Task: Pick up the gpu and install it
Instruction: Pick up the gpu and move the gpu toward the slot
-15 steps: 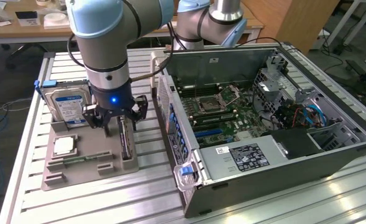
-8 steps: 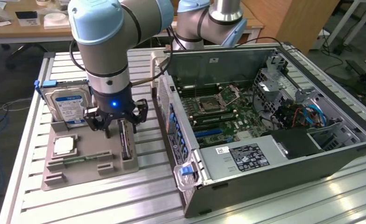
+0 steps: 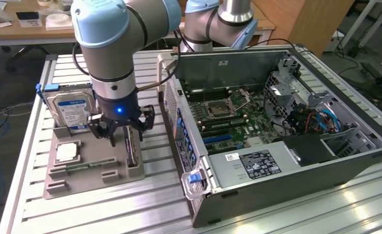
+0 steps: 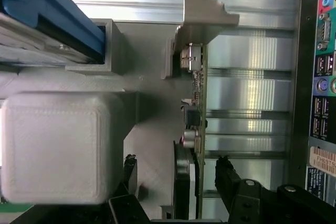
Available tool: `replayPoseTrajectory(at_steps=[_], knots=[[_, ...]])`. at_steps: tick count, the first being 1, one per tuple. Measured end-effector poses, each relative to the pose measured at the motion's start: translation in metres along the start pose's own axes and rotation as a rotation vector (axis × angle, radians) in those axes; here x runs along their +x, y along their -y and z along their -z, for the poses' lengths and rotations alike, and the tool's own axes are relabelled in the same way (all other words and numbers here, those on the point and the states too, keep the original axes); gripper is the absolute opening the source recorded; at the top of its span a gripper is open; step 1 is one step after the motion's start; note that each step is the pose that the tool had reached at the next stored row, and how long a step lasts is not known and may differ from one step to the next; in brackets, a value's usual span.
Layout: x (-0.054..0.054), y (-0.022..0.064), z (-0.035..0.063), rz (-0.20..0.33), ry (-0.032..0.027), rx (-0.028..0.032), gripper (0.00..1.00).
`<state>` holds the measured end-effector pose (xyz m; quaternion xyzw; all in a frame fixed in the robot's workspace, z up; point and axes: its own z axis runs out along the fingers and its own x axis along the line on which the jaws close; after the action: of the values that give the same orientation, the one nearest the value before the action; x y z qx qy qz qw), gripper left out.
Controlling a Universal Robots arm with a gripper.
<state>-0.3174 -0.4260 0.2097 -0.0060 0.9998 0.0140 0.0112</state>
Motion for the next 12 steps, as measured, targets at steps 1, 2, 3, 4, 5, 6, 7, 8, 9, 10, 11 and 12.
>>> replayPoseTrajectory(at_steps=[1,2,3,4,5,6,7,8,9,10,11,12], knots=[[0.0000,0.0014,0.0000,0.000,-0.0001,0.0019,0.71],[0.0000,0.0020,-0.0001,0.000,-0.0001,0.0042,0.71],[0.0000,0.0020,-0.0001,0.000,-0.0002,0.0053,0.71],[0.0000,0.0020,-0.0001,0.000,-0.0001,0.0054,0.71],[0.0000,0.0020,-0.0001,0.000,-0.0001,0.0054,0.69],[0.0000,0.0020,-0.0001,0.000,-0.0002,0.0055,0.69],[-0.0001,0.0021,-0.0003,0.000,-0.0003,0.0056,0.62],[-0.0005,0.0021,-0.0005,0.000,-0.0001,0.0054,0.62],[-0.0010,0.0020,-0.0008,0.000,-0.0001,0.0054,0.62],[-0.0015,0.0020,-0.0010,0.000,-0.0001,0.0054,0.62],[-0.0017,0.0019,-0.0012,0.000,-0.0001,0.0054,0.62],[-0.0017,0.0019,-0.0012,0.000,-0.0002,0.0055,0.62]])
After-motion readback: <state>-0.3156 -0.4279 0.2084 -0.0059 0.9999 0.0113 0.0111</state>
